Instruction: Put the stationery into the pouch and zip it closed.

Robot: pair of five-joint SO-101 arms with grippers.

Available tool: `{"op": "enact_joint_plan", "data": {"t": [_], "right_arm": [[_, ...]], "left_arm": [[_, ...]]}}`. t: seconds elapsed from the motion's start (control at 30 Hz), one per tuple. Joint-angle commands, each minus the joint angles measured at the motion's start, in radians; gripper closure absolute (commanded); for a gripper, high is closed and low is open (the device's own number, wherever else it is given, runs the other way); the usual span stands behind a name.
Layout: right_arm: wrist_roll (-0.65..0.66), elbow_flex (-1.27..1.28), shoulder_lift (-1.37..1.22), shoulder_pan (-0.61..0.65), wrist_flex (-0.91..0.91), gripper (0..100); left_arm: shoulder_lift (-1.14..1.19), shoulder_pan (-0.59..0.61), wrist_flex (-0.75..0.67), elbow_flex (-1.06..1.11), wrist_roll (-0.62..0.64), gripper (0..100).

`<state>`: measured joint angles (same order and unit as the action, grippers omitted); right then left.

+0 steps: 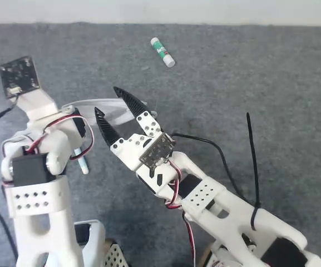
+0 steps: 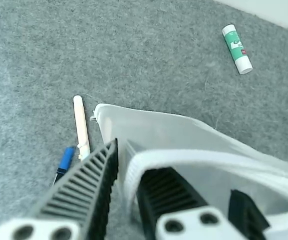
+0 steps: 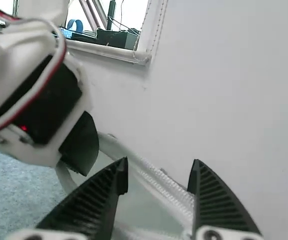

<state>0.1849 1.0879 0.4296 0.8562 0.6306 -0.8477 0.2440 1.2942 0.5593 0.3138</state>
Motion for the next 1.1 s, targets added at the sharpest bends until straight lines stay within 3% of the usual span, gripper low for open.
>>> {"op": "enact_joint_plan", "data": {"t": [0.0, 0.3, 0.6, 1.07], "right_arm": [[0.017, 0.023, -0.024, 0.001, -0.038, 81.1], [0.020, 0.040, -0.012, 0.001, -0.038, 81.1], [0.017, 0.144, 0.191, -0.004, -0.051, 81.1], [0.014, 0.126, 0.461, 0.019, -0.453, 81.1]], "left_arm": [[-0.008, 0.002, -0.005, -0.019, -0.021, 99], [-0.008, 0.003, -0.005, -0.019, -0.021, 99], [-0.008, 0.003, -0.040, -0.007, -0.020, 99], [-0.009, 0.003, -0.061, -0.010, -0.018, 99]]}}
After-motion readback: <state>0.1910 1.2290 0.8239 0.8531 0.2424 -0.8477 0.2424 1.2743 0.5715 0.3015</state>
